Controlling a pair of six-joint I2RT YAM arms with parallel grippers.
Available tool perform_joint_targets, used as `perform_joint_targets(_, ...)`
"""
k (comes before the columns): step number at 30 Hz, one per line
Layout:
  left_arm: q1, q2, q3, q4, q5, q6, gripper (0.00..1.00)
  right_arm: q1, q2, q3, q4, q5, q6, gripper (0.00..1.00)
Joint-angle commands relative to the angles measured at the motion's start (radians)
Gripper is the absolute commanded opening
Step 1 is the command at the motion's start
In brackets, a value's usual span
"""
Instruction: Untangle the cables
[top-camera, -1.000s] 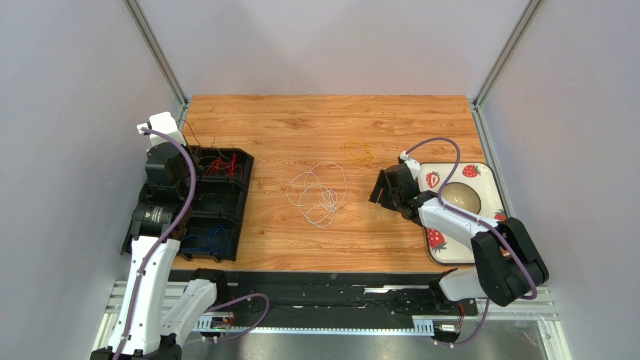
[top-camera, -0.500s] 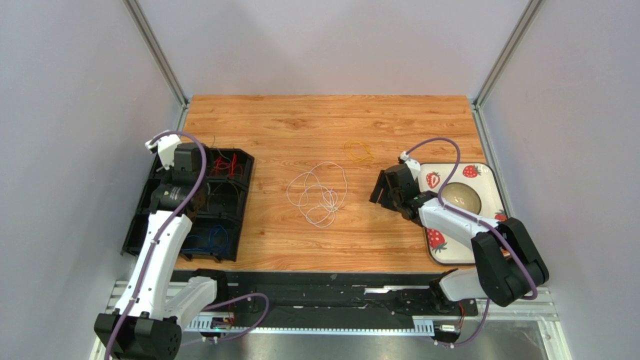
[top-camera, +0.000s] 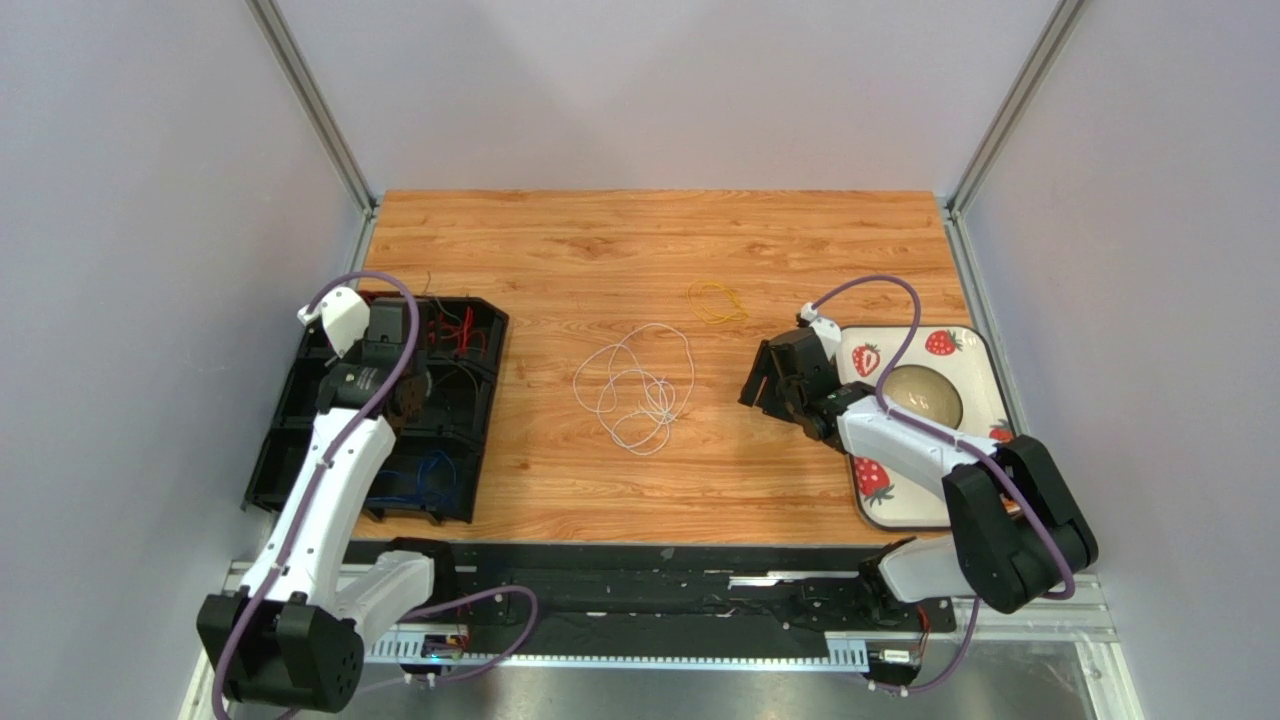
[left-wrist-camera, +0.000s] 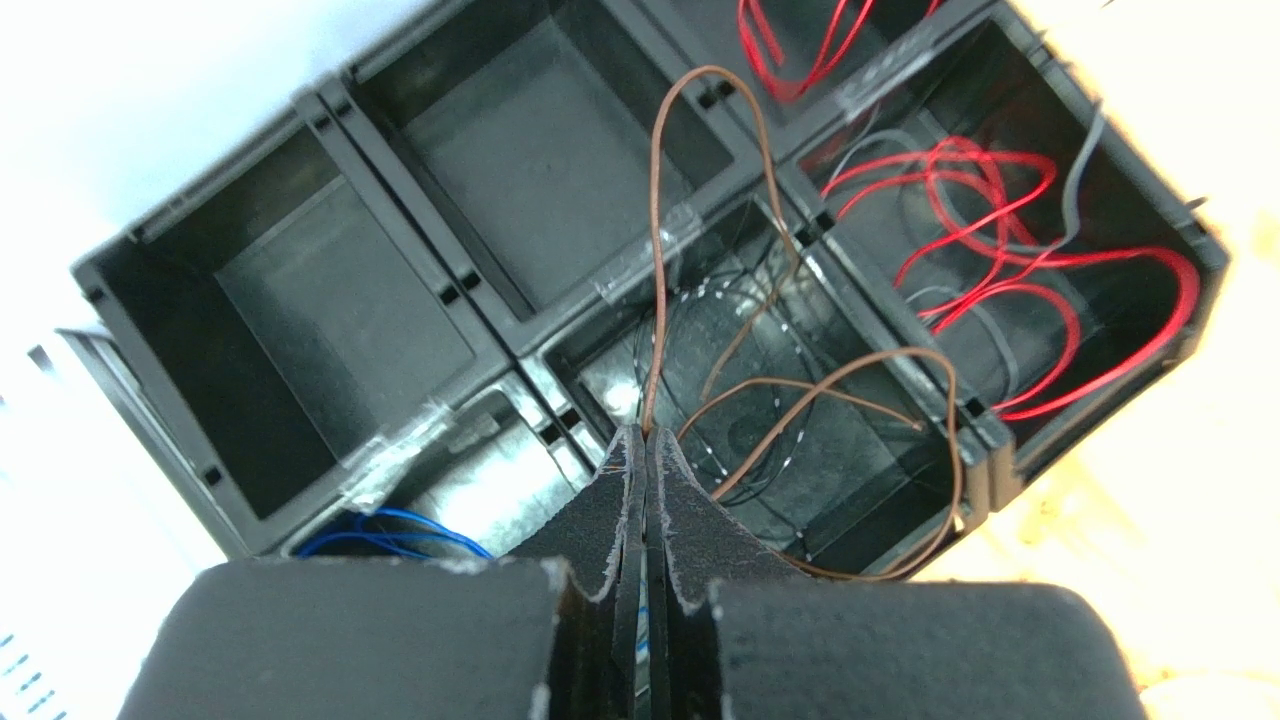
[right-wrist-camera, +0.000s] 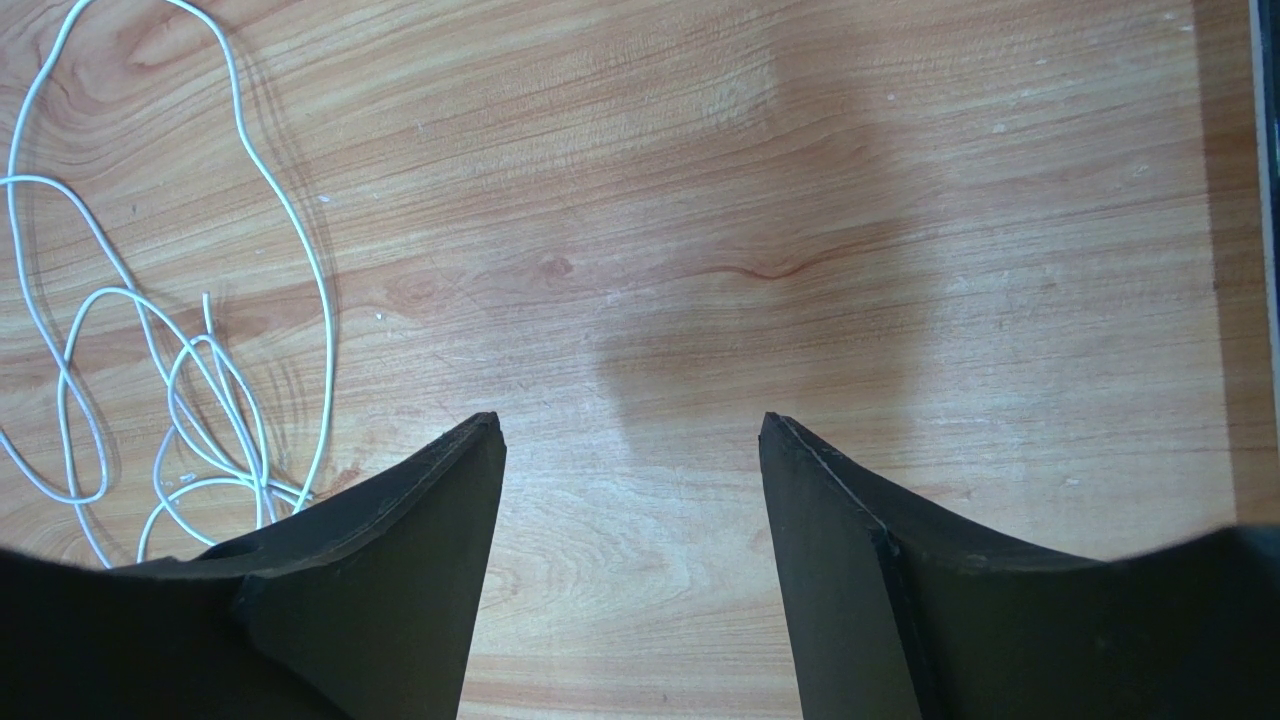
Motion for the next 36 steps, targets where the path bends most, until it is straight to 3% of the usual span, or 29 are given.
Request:
perform_joint_targets(1, 0.007, 0.063, -0.032, 0.033, 0.026, -0.075, 0.00, -0.005, -0.008, 0.011, 0.034, 0.003, -0.011, 0.67)
perform_joint_targets(7, 0.006, 0.137, -0.049, 0.065, 0.065, -0.096, 0.00, -0.003, -0.008, 0.011, 0.034, 0.003, -0.011, 0.67)
perform_joint_targets(11, 0.006, 0.164, -0.090, 0.189, 0.196, -0.027, 0.00, -0.003, -0.006, 0.013, 0.032, 0.002, -0.011, 0.67)
perform_joint_targets(17, 0.006, 0.223, -0.091, 0.214, 0.273, -0.033, 0.00, -0.003, -0.006, 0.013, 0.032, 0.000, -0.013, 0.66)
perform_joint_targets(20, 0.006, 0.165, -0.111, 0.250, 0.298, -0.015, 0.10, -0.003, -0.004, 0.014, 0.030, 0.002, -0.013, 0.66)
perform_joint_targets(24, 0.006, 0.090, -0.115, 0.238, 0.273, -0.001, 0.41, -0.005, -0.004, 0.014, 0.030, 0.003, -0.013, 0.66)
perform_joint_targets(30, 0.006, -0.032, -0.102, 0.180, 0.190, -0.015, 0.49, -0.003, -0.004, 0.016, 0.030, 0.002, -0.011, 0.66)
perform_joint_targets(34, -0.005, -0.059, -0.086, 0.194, 0.253, 0.057, 0.45, -0.005, -0.004, 0.014, 0.030, 0.000, -0.011, 0.66)
perform_joint_targets(36, -0.069, -0.049, -0.072, 0.197, 0.244, 0.097, 0.45, -0.003, -0.004, 0.014, 0.030, 0.003, -0.010, 0.66)
